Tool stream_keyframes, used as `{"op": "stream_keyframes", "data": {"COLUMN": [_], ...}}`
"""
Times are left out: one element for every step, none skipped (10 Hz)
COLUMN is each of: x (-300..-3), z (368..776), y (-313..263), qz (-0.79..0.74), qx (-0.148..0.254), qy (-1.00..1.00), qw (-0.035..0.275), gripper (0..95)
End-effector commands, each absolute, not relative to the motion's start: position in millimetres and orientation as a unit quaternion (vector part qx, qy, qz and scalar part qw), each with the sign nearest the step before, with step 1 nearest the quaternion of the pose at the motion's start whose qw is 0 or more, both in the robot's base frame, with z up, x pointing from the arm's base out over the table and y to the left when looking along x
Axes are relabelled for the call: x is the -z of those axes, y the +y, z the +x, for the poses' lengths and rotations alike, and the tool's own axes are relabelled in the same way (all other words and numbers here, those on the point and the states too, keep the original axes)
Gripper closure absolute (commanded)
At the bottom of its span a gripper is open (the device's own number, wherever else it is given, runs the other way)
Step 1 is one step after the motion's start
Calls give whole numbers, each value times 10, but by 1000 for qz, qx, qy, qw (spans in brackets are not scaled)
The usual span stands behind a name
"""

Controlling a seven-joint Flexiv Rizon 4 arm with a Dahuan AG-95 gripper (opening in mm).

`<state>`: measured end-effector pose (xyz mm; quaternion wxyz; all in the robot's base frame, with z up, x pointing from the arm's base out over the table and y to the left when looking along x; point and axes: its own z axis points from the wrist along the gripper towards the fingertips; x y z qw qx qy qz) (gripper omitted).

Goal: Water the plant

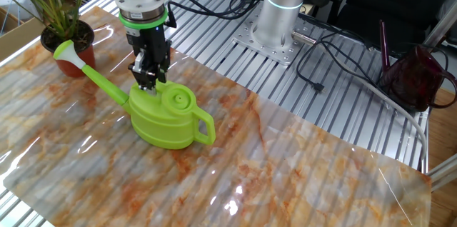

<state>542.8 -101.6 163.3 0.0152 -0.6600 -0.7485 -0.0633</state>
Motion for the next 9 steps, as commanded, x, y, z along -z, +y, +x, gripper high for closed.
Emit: {"op": "stream_keyframes", "data": {"x": [-1637,-1636,-1636,-1637,-1637,-1637,-1637,-1637,-1637], "z": [5421,5419,5419,5420,5420,5420,5420,5420,5420], "y": [-1011,-1009,-1008,-1007,-1007,-1007,-1007,-1007,-1007], "qz": [-659,-655,-656,-657,-660,-663,-665,-664,-662], "qx": [64,64,66,68,71,76,78,78,77], "qy": [-750,-753,-752,-751,-748,-744,-743,-743,-745], "qw": [14,13,11,10,11,10,10,10,10], "gripper": [760,760,760,760,950,950,950,950,950]}}
